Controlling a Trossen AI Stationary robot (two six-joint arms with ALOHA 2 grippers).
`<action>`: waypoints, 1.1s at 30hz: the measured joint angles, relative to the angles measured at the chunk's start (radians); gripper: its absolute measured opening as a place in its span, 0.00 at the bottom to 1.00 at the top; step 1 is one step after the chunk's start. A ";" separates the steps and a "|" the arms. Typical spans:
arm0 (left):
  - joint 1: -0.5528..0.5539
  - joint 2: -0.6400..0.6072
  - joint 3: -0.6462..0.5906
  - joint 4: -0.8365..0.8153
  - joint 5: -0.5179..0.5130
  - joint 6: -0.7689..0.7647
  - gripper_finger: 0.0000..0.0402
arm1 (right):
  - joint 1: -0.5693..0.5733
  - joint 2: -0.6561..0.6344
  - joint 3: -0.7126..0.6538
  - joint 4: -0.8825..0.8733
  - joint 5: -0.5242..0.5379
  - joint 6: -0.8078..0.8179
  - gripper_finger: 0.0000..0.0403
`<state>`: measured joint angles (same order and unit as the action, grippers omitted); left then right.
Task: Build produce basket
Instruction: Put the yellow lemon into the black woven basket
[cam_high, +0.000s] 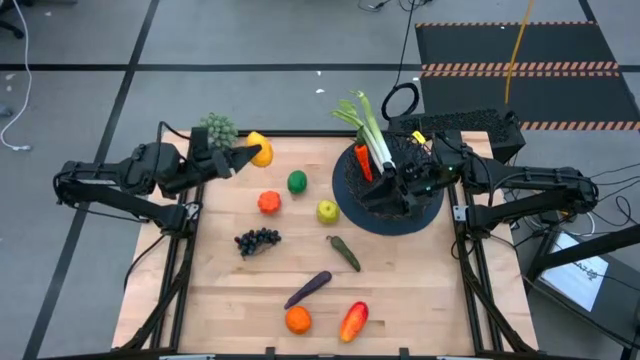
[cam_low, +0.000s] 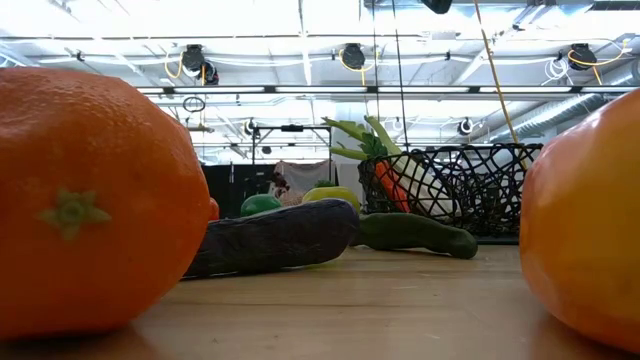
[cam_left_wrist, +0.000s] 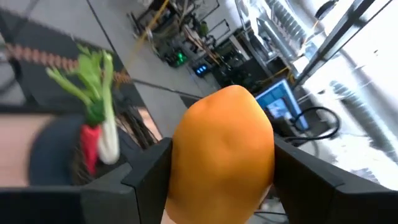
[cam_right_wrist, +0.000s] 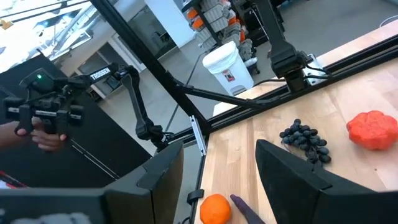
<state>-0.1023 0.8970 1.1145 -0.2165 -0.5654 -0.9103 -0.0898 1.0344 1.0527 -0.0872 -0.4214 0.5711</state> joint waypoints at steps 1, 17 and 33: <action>0.001 0.000 0.000 0.000 -0.004 0.030 0.61 | 0.000 0.000 0.000 0.000 0.002 0.000 0.48; 0.003 0.000 0.000 0.002 0.060 0.638 0.61 | 0.000 0.000 0.000 0.003 0.275 0.105 0.48; 0.003 0.000 0.000 0.003 0.113 0.622 0.61 | 0.092 0.000 0.000 0.052 0.483 0.401 0.48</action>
<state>-0.0995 0.8970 1.1145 -0.2134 -0.4523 -0.2879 0.0018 1.0340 1.0527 -0.0356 0.0618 0.9720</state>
